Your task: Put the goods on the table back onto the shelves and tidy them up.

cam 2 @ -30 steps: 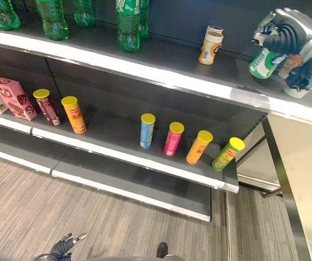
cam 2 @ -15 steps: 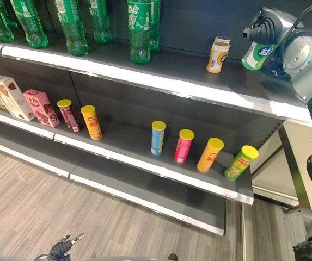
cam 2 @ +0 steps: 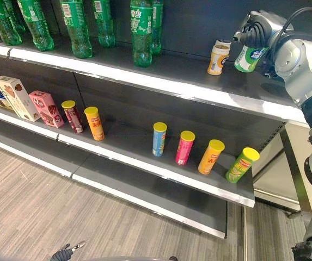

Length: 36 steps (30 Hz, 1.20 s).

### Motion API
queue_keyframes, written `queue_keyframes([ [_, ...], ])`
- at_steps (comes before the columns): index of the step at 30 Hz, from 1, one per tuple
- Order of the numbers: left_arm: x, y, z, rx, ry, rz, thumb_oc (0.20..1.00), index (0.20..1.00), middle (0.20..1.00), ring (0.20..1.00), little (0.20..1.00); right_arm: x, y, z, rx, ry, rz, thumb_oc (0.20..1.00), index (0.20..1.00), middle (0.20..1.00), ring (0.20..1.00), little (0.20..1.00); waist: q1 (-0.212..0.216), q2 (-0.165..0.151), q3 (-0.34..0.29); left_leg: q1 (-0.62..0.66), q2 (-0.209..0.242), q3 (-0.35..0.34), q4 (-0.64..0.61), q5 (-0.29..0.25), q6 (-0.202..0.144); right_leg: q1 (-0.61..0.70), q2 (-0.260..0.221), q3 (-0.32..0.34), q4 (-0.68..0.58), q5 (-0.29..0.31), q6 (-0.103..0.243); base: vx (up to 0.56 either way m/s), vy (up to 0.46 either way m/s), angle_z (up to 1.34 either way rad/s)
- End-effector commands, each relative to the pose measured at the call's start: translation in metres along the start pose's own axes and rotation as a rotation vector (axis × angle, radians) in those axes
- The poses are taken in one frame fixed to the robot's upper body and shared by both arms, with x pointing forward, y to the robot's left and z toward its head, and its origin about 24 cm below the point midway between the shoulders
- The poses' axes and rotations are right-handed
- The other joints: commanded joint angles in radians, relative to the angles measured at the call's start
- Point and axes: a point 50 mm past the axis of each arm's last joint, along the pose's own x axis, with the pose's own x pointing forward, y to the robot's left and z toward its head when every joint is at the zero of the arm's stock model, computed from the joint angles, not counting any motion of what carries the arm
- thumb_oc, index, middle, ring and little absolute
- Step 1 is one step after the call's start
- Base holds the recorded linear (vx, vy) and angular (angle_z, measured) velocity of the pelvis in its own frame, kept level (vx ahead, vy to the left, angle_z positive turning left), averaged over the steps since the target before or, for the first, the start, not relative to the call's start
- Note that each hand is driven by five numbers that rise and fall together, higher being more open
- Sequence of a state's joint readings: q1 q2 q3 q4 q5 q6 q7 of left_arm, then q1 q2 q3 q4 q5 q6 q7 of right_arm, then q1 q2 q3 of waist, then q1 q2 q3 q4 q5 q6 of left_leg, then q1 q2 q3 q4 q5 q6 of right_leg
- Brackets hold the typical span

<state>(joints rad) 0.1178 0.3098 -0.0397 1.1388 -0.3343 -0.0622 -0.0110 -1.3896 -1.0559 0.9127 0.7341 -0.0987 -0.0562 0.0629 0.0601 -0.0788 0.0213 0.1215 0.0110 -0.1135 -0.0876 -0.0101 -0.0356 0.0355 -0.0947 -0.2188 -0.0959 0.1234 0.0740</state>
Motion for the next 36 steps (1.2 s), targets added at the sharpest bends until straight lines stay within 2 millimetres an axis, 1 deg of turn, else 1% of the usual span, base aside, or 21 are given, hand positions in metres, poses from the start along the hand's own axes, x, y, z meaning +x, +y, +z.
queue_keyframes([
  [1, 0.003, 0.006, 0.016, 0.018, -0.039, 0.027, 1.000, 1.000, 1.000, 1.000, 1.000, 0.000, -0.023, 0.004, -0.010, -0.015, -0.078, 0.200, 0.200, 0.200, 0.200, 0.200, 0.035, -0.037, 0.006, -0.036, 0.048, 0.089, 0.000, -0.012, -0.088, 0.054, -0.032, -0.029, 0.009, -0.115, 0.076, 0.00, 0.010, 0.06],
  [4, 0.003, 0.006, 0.016, 0.017, -0.038, 0.028, 1.000, 1.000, 1.000, 1.000, 1.000, 0.001, -0.021, 0.004, -0.007, -0.017, -0.075, 0.200, 0.200, 0.200, 0.200, 0.200, 0.037, -0.040, 0.008, -0.036, 0.049, 0.088, 0.000, -0.013, -0.088, 0.053, -0.032, -0.029, 0.009, -0.115, 0.076, 0.00, 0.001, 0.05],
  [10, 0.003, 0.008, 0.015, 0.001, -0.039, 0.041, 1.000, 1.000, 1.000, 1.000, 1.000, 0.002, -0.009, -0.001, -0.006, 0.008, -0.050, 0.200, 0.200, 0.200, 0.200, 0.200, 0.047, -0.043, 0.013, -0.037, 0.050, 0.083, 0.000, -0.013, -0.091, 0.056, -0.032, -0.035, 0.009, -0.119, 0.075, 0.01, 0.001, 0.02],
  [13, 0.003, 0.008, 0.015, -0.003, -0.037, 0.044, 1.000, 1.000, 1.000, 1.000, 1.000, 0.002, -0.006, -0.003, -0.006, 0.017, -0.044, 0.200, 0.200, 0.200, 0.200, 0.200, 0.049, -0.042, 0.013, -0.038, 0.049, 0.081, 0.000, -0.013, -0.092, 0.058, -0.032, -0.038, 0.009, -0.120, 0.074, 0.00, 0.000, 0.00],
  [21, 0.002, 0.009, 0.009, -0.009, -0.020, 0.048, 1.000, 1.000, 1.000, 1.000, 1.000, 0.005, 0.009, -0.009, 0.001, 0.065, -0.011, 0.200, 0.200, 0.200, 0.200, 0.200, 0.064, -0.035, 0.017, -0.043, 0.048, 0.067, 0.000, -0.010, -0.094, 0.062, -0.033, -0.055, 0.009, -0.124, 0.074, 0.01, -0.005, 0.01],
  [29, 0.002, 0.009, 0.010, -0.005, -0.016, 0.047, 1.000, 1.000, 1.000, 1.000, 1.000, 0.004, 0.012, -0.012, -0.011, 0.078, 0.003, 0.200, 0.200, 0.200, 0.200, 0.200, 0.075, -0.031, 0.023, -0.061, 0.047, 0.042, 0.000, 0.000, -0.100, 0.062, -0.033, -0.082, 0.009, -0.129, 0.071, 0.01, -0.013, 0.14],
  [36, 0.002, 0.008, 0.008, -0.004, -0.012, 0.045, 1.000, 1.000, 1.000, 1.000, 1.000, 0.005, 0.014, -0.010, -0.017, 0.068, 0.011, 0.200, 0.200, 0.200, 0.200, 0.200, 0.079, -0.030, 0.025, -0.062, 0.045, 0.036, 0.000, 0.000, -0.101, 0.068, -0.031, -0.090, 0.009, -0.132, 0.069, 0.01, -0.004, 0.13],
])
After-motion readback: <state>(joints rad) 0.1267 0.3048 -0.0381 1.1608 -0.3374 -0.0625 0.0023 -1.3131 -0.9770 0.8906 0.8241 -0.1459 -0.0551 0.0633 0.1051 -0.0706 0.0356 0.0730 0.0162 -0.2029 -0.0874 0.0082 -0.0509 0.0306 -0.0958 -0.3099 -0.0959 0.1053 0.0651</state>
